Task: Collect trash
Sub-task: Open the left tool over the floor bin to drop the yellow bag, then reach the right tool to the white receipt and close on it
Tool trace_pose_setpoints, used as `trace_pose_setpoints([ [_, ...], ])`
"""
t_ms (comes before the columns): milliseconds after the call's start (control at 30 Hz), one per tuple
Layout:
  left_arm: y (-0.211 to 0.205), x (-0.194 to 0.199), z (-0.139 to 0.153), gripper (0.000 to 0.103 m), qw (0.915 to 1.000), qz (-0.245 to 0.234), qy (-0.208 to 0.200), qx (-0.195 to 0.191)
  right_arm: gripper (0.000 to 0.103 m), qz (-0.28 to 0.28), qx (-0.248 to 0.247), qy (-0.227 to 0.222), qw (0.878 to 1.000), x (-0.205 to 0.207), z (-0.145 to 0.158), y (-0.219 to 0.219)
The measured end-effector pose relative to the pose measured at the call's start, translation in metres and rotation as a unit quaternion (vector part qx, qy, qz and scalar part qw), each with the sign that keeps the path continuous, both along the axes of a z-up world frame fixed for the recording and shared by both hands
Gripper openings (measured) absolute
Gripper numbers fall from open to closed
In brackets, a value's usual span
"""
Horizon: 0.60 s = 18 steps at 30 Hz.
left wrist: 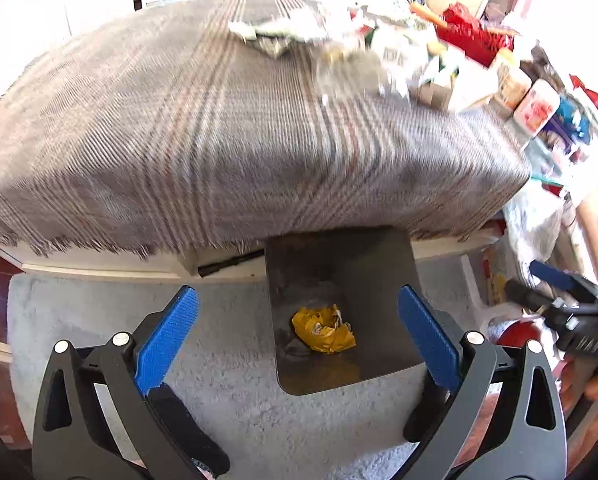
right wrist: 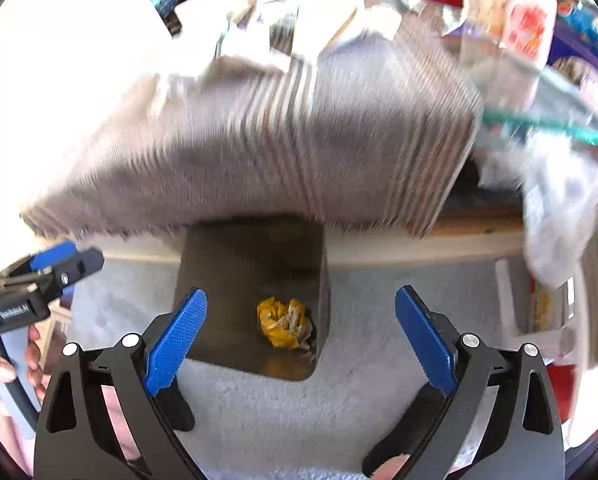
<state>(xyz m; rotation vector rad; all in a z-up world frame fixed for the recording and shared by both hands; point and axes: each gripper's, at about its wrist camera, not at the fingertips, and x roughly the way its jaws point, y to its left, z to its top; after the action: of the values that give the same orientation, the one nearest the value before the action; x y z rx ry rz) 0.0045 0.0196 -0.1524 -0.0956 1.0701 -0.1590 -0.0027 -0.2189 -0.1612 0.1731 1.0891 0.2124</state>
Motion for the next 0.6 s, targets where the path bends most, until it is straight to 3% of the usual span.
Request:
trace_pose_setpoints([
  [300, 0.012, 0.034, 0.061, 0.095, 0.9988, 0.01, -0.045, 0.015, 0.097, -0.042, 0.003, -0.068, 0.997, 0.041, 0.084, -0.037],
  [433, 0.013, 0.06, 0.079, 0.094, 0.9968, 0.016, -0.07, 0.036, 0.097, -0.052, 0.006, -0.078, 0.996, 0.067, 0.097, -0.041],
  [600, 0.013, 0.097, 0.086, 0.092, 0.997, 0.022, -0.071, 0.022, 0.097, -0.07, 0.021, -0.089, 0.993, 0.103, 0.106, -0.049],
])
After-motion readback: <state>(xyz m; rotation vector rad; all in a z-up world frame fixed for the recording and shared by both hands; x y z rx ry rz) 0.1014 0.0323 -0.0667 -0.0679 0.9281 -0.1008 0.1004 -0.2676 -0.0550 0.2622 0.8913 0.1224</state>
